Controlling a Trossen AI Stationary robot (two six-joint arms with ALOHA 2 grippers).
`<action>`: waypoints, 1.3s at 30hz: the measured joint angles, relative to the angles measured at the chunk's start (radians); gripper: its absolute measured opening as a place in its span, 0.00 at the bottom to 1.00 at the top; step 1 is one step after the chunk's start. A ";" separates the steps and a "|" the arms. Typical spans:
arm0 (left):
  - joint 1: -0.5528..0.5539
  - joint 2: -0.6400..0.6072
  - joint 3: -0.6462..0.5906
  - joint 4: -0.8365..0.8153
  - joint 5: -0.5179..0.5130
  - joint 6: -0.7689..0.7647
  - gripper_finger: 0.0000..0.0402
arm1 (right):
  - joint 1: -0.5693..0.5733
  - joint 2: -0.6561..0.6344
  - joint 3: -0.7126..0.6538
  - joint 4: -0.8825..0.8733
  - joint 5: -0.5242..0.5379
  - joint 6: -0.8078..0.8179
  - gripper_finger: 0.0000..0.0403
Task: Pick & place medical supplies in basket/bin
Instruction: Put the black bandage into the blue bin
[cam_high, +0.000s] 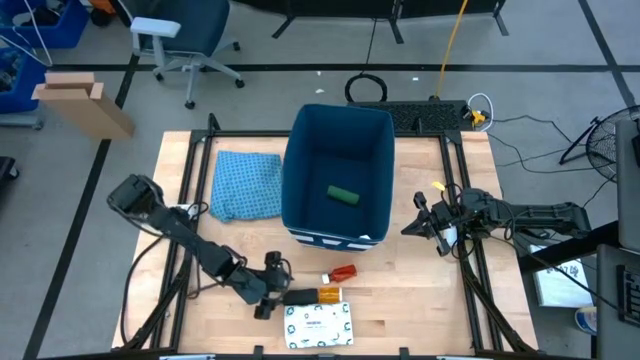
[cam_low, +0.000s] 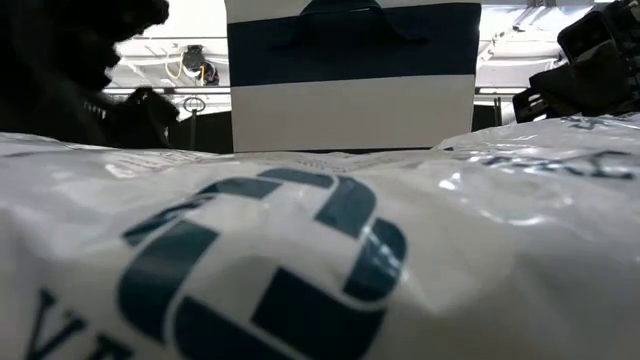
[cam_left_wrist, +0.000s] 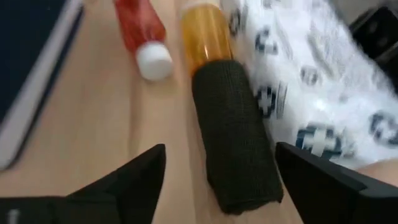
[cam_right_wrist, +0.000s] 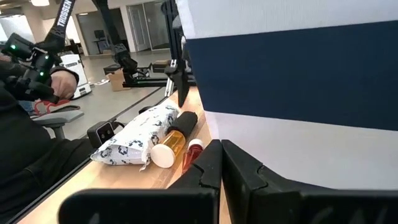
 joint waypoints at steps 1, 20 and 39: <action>0.000 0.015 0.000 0.003 0.009 0.008 0.80 | 0.000 0.001 0.000 0.000 0.001 0.000 0.00; 0.047 0.099 0.000 0.116 0.116 0.114 0.67 | 0.000 0.005 0.000 0.000 0.003 0.004 0.00; 0.114 -0.233 0.000 -0.099 0.174 0.184 0.03 | 0.000 0.004 0.000 0.001 0.003 0.011 0.00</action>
